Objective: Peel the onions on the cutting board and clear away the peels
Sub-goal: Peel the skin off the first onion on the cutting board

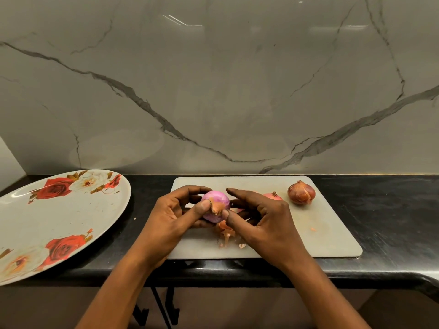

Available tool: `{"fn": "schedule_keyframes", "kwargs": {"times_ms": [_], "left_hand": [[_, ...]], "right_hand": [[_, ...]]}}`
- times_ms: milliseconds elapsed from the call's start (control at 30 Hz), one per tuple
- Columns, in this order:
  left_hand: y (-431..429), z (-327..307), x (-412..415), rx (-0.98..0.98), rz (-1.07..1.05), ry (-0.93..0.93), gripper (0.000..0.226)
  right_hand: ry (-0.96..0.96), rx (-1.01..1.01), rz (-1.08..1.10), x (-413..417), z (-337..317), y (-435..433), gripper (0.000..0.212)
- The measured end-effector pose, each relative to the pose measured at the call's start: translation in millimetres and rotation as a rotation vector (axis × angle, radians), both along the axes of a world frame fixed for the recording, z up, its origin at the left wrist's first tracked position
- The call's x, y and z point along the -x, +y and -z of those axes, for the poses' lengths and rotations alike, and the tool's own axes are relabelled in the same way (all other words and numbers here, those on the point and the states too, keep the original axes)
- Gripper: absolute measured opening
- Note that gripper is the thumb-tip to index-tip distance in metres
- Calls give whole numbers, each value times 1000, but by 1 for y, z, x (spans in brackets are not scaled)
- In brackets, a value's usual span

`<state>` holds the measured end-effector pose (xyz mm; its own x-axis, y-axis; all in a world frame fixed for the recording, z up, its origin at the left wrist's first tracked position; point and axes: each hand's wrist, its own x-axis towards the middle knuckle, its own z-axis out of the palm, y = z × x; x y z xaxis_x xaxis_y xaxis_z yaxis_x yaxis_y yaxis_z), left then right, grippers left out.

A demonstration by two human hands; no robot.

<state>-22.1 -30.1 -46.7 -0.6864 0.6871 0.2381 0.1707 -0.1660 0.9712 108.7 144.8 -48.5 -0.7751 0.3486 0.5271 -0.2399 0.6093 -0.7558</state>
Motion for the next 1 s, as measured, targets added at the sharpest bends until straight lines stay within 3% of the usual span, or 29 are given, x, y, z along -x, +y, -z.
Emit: {"fn": "schedule_keyframes", "kwargs": {"times_ms": [367, 667, 833, 1000], "left_hand": [[-3, 1, -5, 12, 20, 128, 51], [-1, 0, -3, 85, 14, 179, 52], [-1, 1, -1, 81, 15, 166, 52], [-1, 0, 0, 38, 32, 118, 52]], "right_hand": [[9, 76, -88, 2, -4, 1, 33], [-1, -35, -30, 5, 1, 2, 20], [7, -69, -24, 5, 3, 3, 25], [36, -106, 6, 5, 4, 5, 43]]}}
